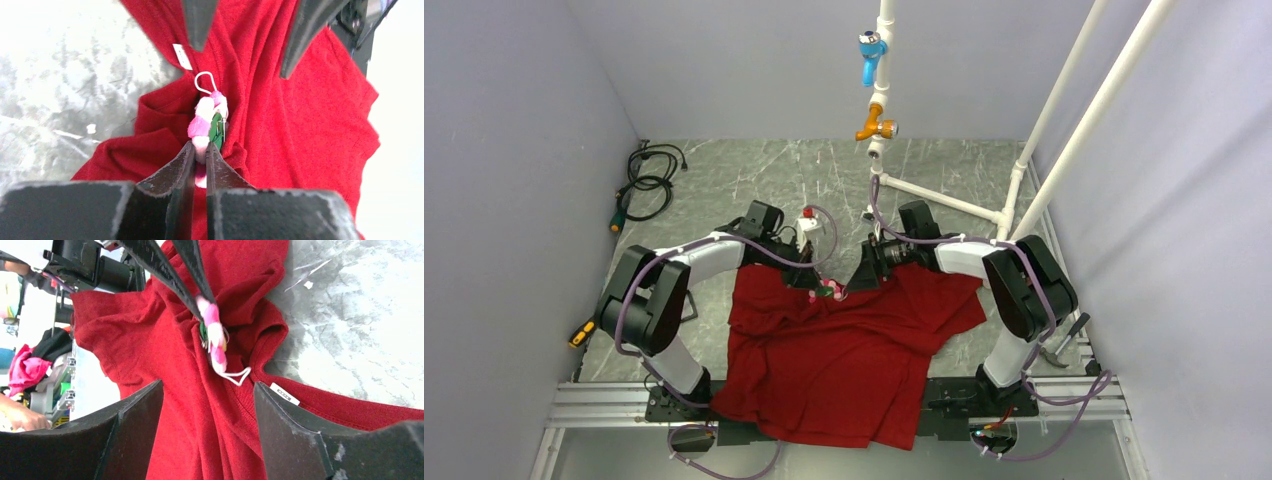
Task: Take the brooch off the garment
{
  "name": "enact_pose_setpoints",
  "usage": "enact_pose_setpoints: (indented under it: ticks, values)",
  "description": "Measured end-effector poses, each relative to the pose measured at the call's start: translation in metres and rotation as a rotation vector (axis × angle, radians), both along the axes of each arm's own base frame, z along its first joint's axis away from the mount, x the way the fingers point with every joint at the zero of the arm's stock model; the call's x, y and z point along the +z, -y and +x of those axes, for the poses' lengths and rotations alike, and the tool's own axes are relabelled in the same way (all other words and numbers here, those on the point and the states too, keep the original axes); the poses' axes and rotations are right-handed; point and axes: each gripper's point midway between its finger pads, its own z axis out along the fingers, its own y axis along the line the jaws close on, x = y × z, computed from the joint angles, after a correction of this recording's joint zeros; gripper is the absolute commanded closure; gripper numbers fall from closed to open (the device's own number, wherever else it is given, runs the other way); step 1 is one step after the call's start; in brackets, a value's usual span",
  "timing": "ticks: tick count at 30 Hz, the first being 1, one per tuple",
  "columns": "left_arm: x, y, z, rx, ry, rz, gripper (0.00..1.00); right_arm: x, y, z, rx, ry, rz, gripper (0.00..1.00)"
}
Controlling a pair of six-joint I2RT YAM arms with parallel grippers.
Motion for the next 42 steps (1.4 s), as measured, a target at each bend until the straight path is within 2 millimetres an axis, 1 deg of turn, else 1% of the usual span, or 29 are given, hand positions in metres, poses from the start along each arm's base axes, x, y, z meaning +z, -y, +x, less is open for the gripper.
enact_pose_setpoints:
  ticks: [1, 3, 4, 7, 9, 13, 17, 21, 29, 33, 38, 40, 42]
  values:
    - [0.000, -0.003, 0.004, 0.033, -0.021, -0.013, 1.00, 0.000, 0.000, 0.000, -0.011, -0.013, 0.002, 0.29]
    - [0.001, -0.007, 0.011, 0.089, -0.051, -0.034, 1.00, -0.001, -0.002, 0.001, -0.037, -0.029, 0.006, 0.18]
    - [0.001, -0.009, 0.014, 0.112, -0.062, -0.042, 1.00, 0.000, -0.003, 0.002, -0.048, -0.039, 0.008, 0.17]
    - [0.002, -0.011, 0.018, 0.165, -0.102, -0.068, 1.00, 0.003, -0.006, 0.009, -0.086, -0.048, 0.022, 0.17]
    - [0.003, -0.012, 0.018, 0.201, -0.138, -0.089, 1.00, 0.004, -0.009, 0.013, -0.103, -0.052, 0.033, 0.19]
    - [0.002, -0.015, 0.017, 0.266, -0.205, -0.126, 1.00, 0.000, -0.017, 0.016, -0.111, -0.079, 0.045, 0.22]
    - [0.000, -0.017, 0.011, 0.315, -0.270, -0.161, 1.00, -0.008, -0.025, 0.011, -0.100, -0.123, 0.047, 0.21]
    - [0.005, -0.016, 0.009, 0.333, -0.296, -0.202, 1.00, -0.008, -0.030, 0.002, -0.074, -0.130, 0.069, 0.23]
    - [0.015, -0.012, 0.009, 0.342, -0.314, -0.253, 1.00, -0.009, -0.042, -0.015, -0.014, -0.146, 0.100, 0.40]
    - [0.018, -0.012, 0.010, 0.344, -0.321, -0.269, 1.00, -0.008, -0.047, -0.019, 0.002, -0.148, 0.111, 0.55]
    - [0.018, -0.011, 0.009, 0.344, -0.324, -0.274, 1.00, -0.005, -0.048, -0.018, -0.002, -0.147, 0.122, 0.69]
    - [0.017, -0.012, 0.007, 0.342, -0.329, -0.274, 1.00, -0.005, -0.048, -0.017, -0.004, -0.151, 0.124, 0.78]
    - [0.018, -0.012, 0.007, 0.339, -0.332, -0.276, 0.99, -0.006, -0.048, -0.017, -0.008, -0.156, 0.126, 0.91]
